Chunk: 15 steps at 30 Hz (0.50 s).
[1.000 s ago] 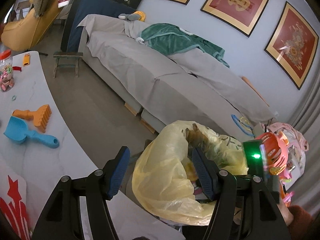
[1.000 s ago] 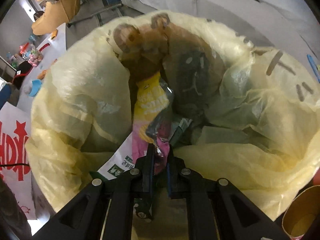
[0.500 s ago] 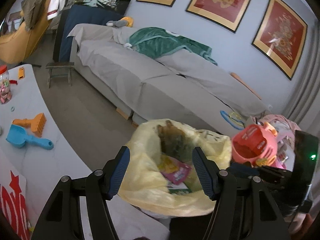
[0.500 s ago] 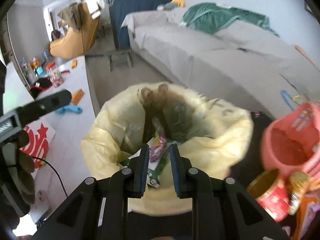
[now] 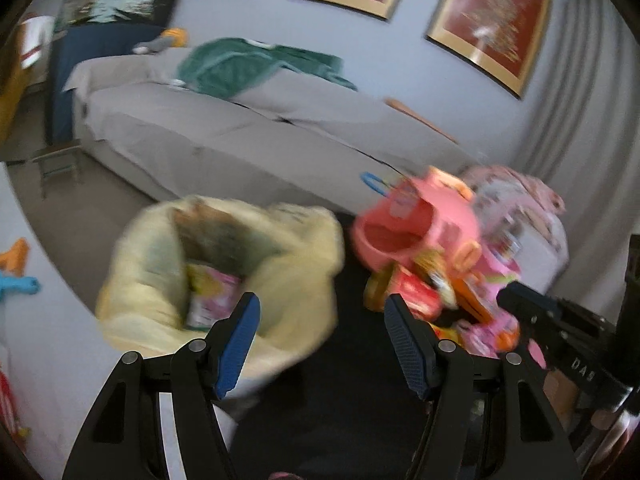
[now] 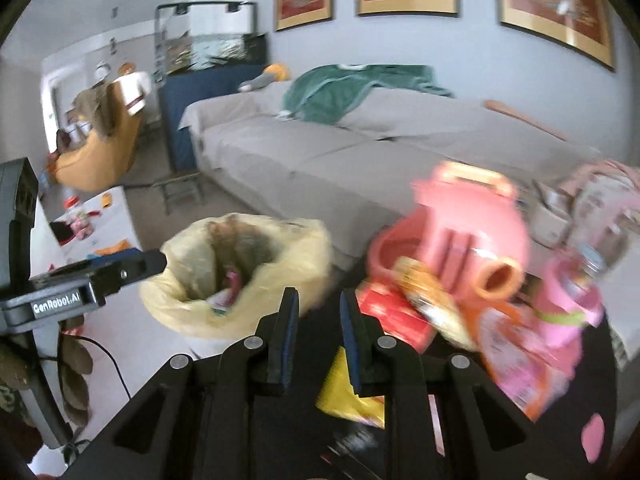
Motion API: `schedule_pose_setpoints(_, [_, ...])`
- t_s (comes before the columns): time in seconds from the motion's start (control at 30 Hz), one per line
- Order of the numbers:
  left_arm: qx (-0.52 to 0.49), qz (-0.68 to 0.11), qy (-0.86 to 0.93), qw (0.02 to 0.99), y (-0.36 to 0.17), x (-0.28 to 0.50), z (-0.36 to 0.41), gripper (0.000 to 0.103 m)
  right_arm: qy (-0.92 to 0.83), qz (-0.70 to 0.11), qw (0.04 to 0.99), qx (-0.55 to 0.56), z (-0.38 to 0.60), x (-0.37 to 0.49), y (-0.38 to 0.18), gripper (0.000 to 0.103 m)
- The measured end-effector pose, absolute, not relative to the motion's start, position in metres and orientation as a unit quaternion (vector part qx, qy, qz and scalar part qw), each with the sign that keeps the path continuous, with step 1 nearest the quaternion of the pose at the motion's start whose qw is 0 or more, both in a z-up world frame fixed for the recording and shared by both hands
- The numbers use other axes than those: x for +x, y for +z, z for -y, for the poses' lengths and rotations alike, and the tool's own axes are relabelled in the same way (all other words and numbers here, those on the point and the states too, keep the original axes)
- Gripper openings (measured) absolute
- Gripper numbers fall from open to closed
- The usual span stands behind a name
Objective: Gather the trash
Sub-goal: 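Grasp the black candy wrappers with the left gripper while the right grasps the red chip bag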
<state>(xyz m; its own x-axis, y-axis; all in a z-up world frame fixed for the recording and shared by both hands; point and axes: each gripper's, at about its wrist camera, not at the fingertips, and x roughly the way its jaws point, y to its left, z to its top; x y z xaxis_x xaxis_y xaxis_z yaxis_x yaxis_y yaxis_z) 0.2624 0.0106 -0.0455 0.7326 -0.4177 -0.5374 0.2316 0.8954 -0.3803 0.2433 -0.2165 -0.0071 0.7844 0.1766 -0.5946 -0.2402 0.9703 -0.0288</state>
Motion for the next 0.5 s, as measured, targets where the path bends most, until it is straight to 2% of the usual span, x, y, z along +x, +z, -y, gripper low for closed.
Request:
schedule_pose_setpoints(0.2, [-0.114,-0.347,-0.233,0.901,-0.052,0.248,0.054,0.066,0.058,-0.304,0.951,-0.016,0.282,0.209,-0.009,0.024])
schedule_pose_setpoints(0.5, [-0.087,-0.398,-0.289,0.866,-0.082,0.238,0.113,0.066,-0.005,-0.315,0.948,0.047,0.371,0.169,-0.027,0.025])
